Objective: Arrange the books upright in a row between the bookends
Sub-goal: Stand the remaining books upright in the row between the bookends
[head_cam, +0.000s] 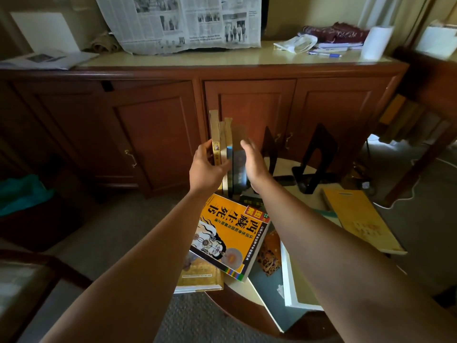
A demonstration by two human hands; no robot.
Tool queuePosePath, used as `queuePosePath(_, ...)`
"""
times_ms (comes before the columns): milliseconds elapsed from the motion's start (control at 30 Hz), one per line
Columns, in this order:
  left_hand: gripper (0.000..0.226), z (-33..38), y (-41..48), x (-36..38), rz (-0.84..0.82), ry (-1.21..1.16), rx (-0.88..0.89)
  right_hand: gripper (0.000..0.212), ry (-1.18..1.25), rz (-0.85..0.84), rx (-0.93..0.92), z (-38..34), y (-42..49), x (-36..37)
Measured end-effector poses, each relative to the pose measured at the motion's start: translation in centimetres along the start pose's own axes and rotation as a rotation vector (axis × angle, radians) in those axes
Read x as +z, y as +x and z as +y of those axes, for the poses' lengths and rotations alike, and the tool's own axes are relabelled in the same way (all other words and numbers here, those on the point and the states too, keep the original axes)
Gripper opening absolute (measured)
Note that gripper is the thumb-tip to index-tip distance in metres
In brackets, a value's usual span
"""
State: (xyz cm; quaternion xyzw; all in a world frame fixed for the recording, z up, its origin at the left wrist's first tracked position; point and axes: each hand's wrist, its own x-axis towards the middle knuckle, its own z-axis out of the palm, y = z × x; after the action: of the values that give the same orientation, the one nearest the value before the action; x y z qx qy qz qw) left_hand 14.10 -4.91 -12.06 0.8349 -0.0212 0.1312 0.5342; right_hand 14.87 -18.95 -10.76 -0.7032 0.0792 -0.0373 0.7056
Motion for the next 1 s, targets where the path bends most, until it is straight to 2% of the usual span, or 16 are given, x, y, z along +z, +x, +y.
queuePosePath(133, 0.111, 0.5, -0.9, 0.5, -0.004, 0.060, 0.121, 0.057, 0.065, -0.031, 0.048, 0.6, -0.7, -0.3)
queuePosePath(200, 0.114, 0.9, -1.1, 0.8, 0.013, 0.105, 0.239, 0.058, 0.053, -0.041, 0.064, 0.8, -0.9, -0.6)
queuePosePath(267, 0.111, 1.4, -1.3, 1.3, 0.030, 0.123, 0.298, 0.059, 0.021, -0.045, 0.074, 0.8, -1.1, -0.9)
queuePosePath(400, 0.091, 2.6, -1.5, 2.0, 0.079, 0.066, 0.151, 0.055, -0.074, -0.049, 0.106, 0.7, -1.9, -2.0)
queuePosePath(500, 0.077, 2.9, -1.5, 1.9, 0.077, 0.085, 0.129, 0.057, -0.175, -0.091, 0.123, 0.6, -2.4, -3.1)
queuePosePath(700, 0.075, 3.2, -1.7, 1.5, 0.052, 0.062, 0.100, 0.047, -0.390, -0.099, 0.096, -0.9, -4.6, -4.9)
queuePosePath(800, 0.074, 3.5, -1.9, 1.5, 0.055, 0.056, 0.095, 0.048, -0.583, -0.094, 0.073, -1.8, -6.9, -6.3)
queuePosePath(867, 0.073, 3.7, -2.1, 1.7, 0.069, 0.053, 0.091, 0.055, -0.743, -0.053, 0.041, -1.5, -9.3, -7.2)
queuePosePath(1000, 0.074, 4.0, -2.4, 2.0, 0.102, 0.042, 0.082, 0.072, -1.134, 0.178, 0.072, 1.3, -13.7, -9.3)
